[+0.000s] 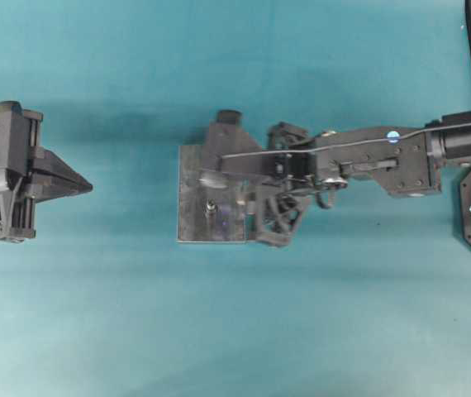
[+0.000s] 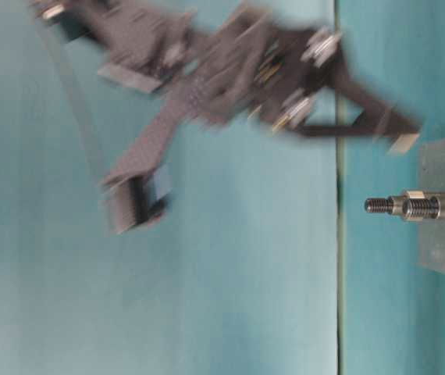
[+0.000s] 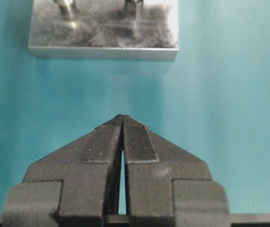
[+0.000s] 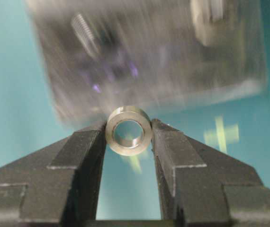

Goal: Insert the washer onto the shaft.
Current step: 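Close the right gripper on the lower washer and lift it, then carry the washer over the plate and lower it onto the lower shaft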

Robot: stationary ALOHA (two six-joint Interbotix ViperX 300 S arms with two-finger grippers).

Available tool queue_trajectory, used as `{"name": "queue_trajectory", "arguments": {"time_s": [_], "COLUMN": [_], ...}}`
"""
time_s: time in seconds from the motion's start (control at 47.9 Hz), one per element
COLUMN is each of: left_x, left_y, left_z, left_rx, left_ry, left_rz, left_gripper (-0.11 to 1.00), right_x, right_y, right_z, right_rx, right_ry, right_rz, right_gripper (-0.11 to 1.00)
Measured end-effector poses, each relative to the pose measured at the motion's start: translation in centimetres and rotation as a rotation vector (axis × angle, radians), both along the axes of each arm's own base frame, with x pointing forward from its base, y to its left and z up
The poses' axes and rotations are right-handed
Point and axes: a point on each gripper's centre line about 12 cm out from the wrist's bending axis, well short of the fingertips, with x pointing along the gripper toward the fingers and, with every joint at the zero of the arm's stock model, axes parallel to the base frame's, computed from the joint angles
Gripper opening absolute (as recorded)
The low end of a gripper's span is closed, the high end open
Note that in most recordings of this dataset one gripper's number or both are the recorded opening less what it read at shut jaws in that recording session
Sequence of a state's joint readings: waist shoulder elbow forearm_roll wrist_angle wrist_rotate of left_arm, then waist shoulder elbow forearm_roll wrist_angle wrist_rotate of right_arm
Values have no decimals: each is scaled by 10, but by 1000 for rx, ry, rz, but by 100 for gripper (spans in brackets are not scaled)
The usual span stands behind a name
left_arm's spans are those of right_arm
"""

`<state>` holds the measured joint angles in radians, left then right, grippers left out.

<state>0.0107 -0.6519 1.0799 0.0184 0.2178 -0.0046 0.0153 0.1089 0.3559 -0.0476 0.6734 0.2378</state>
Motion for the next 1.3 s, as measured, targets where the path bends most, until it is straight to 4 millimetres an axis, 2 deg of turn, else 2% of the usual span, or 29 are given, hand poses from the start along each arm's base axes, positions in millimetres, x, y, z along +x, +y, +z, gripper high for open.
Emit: {"name": "queue_trajectory", "arguments": {"time_s": [0.272, 0.522, 0.877, 1.295], "left_x": [0, 0, -4, -13], "left_y": [0, 0, 0, 0], "left_z": [0, 1, 4, 3], "left_rx": [0, 0, 0, 6], "left_ry": [0, -3, -21, 32], "left_rz": [0, 0, 0, -3], "left_gripper": [0, 0, 0, 0], "right_x": [26, 37, 40, 42], "right_y": [7, 9, 8, 6], "right_z": [4, -2, -19, -22], "right_rx": [-12, -24, -27, -23], "right_ry": [-6, 16, 54, 61], "right_rz": [35, 58, 59, 50], "right_gripper": [34, 34, 34, 37]}}
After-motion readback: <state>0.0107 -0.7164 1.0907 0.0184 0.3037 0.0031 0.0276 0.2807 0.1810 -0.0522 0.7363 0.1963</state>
